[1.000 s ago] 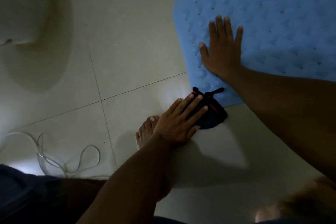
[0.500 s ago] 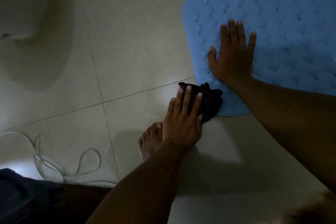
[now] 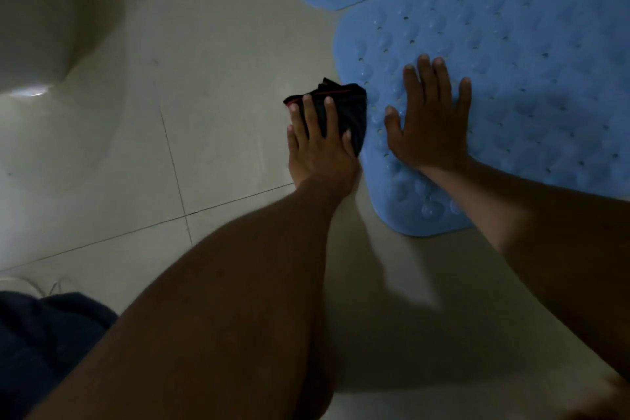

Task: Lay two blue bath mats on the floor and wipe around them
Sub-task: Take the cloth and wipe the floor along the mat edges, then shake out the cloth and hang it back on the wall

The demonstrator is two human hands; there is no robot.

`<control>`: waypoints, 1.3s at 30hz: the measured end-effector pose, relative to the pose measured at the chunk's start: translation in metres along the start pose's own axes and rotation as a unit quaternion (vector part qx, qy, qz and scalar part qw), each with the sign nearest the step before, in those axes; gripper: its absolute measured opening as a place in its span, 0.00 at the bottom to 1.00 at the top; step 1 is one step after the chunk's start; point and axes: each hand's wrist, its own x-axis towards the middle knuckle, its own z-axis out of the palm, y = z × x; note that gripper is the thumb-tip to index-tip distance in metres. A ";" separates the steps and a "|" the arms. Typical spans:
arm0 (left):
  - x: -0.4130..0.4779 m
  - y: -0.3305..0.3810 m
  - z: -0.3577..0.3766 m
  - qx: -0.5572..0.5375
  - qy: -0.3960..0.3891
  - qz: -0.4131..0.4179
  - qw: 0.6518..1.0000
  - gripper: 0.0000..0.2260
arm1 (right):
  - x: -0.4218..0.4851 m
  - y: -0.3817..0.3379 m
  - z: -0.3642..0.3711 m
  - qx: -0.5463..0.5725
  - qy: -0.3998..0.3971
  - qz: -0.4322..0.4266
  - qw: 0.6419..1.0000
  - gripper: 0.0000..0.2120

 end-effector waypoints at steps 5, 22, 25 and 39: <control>0.026 0.003 -0.034 -0.025 0.041 0.018 0.999 0.22 | 0.009 0.001 -0.010 0.046 -0.074 0.036 0.996 0.33; 0.087 0.075 -0.280 -0.248 0.016 0.114 0.962 0.27 | 0.140 -0.014 -0.237 0.404 -0.081 0.025 0.911 0.04; 0.087 0.096 -0.336 -0.216 0.066 0.156 0.961 0.27 | 0.159 -0.007 -0.299 0.359 -0.025 -0.022 0.933 0.02; 0.069 0.161 -0.452 -0.241 0.183 0.252 0.919 0.06 | 0.170 0.005 -0.477 0.122 0.118 -0.104 0.980 0.10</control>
